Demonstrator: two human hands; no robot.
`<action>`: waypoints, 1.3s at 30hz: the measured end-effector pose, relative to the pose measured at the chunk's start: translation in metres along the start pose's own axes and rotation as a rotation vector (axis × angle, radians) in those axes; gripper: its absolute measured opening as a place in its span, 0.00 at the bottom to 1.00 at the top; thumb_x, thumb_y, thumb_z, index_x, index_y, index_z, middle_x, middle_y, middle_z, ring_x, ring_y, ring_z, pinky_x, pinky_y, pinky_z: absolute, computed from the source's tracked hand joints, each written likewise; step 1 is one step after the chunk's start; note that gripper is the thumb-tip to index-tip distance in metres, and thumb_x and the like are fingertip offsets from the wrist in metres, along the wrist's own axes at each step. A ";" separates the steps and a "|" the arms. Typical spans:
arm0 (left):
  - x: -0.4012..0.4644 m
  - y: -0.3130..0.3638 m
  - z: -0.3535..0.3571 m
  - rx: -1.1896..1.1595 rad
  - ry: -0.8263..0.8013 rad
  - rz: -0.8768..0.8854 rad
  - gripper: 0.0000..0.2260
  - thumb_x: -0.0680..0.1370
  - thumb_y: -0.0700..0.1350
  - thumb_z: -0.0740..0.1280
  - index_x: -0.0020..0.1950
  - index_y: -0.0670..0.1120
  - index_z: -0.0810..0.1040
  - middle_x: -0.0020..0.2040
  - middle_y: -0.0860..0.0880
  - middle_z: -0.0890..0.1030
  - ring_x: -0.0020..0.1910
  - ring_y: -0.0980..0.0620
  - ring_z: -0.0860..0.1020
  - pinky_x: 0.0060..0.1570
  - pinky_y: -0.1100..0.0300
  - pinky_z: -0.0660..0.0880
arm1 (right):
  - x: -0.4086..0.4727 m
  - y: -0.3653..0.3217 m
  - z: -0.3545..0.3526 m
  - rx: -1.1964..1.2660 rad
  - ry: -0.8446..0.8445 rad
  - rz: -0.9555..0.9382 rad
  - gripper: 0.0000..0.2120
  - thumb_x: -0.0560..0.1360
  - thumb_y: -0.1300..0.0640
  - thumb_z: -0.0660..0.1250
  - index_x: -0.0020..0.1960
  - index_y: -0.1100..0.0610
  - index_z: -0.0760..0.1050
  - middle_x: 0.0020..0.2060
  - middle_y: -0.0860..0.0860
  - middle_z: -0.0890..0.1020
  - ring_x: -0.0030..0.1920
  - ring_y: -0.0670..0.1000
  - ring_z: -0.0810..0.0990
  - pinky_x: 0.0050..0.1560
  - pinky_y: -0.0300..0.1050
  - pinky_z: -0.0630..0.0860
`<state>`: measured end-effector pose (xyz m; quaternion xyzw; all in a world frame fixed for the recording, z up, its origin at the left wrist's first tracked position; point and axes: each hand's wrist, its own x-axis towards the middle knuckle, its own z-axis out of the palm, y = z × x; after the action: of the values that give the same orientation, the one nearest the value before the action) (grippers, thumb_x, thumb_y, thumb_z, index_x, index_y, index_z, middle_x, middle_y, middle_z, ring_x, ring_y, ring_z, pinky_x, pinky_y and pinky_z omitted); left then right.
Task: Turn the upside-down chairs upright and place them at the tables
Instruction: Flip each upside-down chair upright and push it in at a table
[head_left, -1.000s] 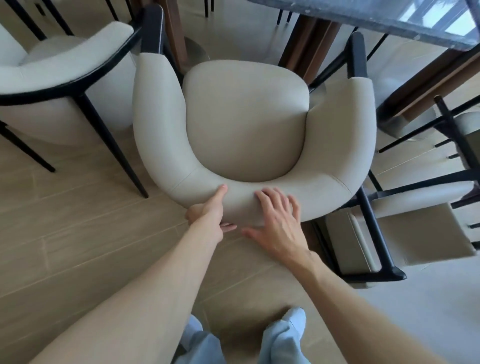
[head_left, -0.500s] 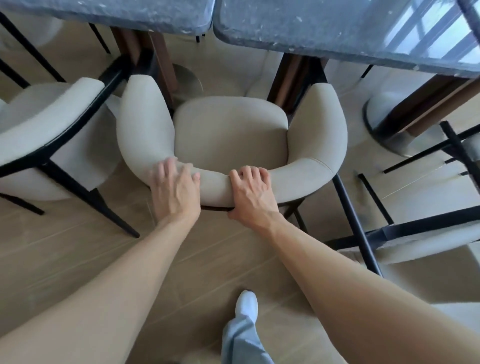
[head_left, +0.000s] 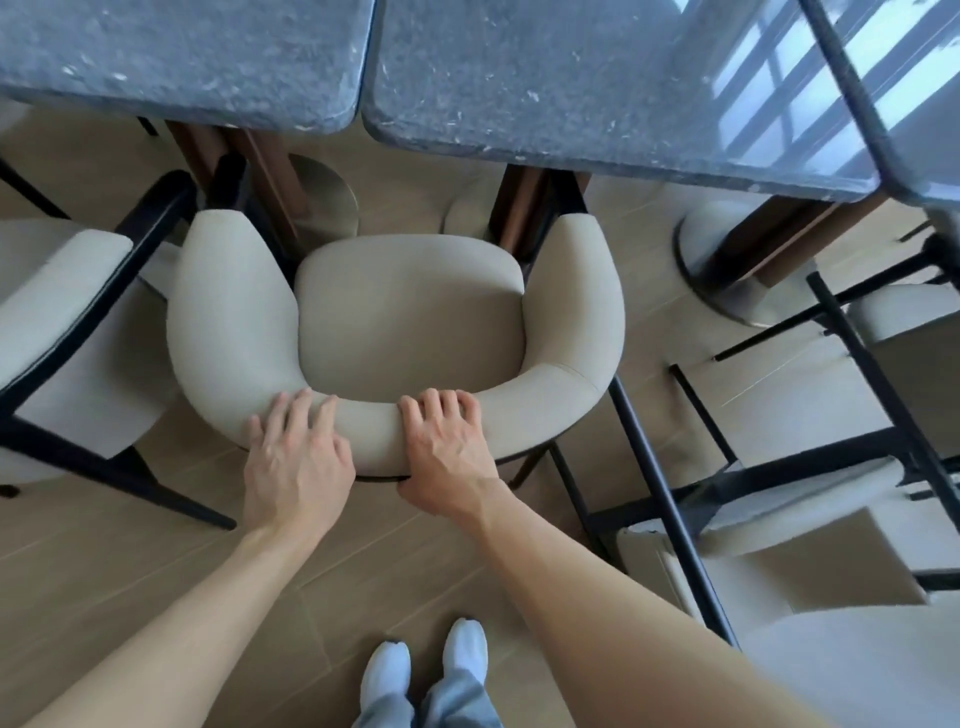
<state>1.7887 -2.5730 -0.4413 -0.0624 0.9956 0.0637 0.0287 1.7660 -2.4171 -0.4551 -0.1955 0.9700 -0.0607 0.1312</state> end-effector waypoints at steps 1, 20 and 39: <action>0.004 0.001 -0.007 -0.013 -0.017 0.004 0.19 0.76 0.40 0.58 0.63 0.37 0.81 0.64 0.36 0.80 0.66 0.34 0.75 0.63 0.37 0.70 | 0.002 0.002 -0.006 0.030 -0.034 0.003 0.34 0.67 0.48 0.72 0.68 0.58 0.66 0.60 0.56 0.73 0.63 0.60 0.71 0.73 0.55 0.59; -0.002 0.240 -0.190 -1.007 -0.613 0.371 0.12 0.82 0.50 0.64 0.58 0.46 0.83 0.54 0.47 0.85 0.48 0.52 0.83 0.46 0.63 0.78 | -0.179 0.115 -0.206 0.995 0.548 0.760 0.26 0.79 0.43 0.65 0.71 0.56 0.72 0.65 0.50 0.79 0.59 0.45 0.77 0.56 0.39 0.71; -0.216 0.490 -0.223 -1.189 -0.676 0.502 0.13 0.82 0.49 0.64 0.55 0.42 0.83 0.52 0.42 0.85 0.51 0.44 0.84 0.54 0.48 0.80 | -0.502 0.238 -0.248 1.060 0.914 0.911 0.17 0.81 0.46 0.63 0.66 0.54 0.76 0.58 0.49 0.81 0.59 0.52 0.80 0.64 0.51 0.75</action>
<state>1.9293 -2.0934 -0.1457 0.1861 0.7138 0.6141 0.2804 2.0568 -1.9842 -0.1416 0.3476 0.7547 -0.5232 -0.1891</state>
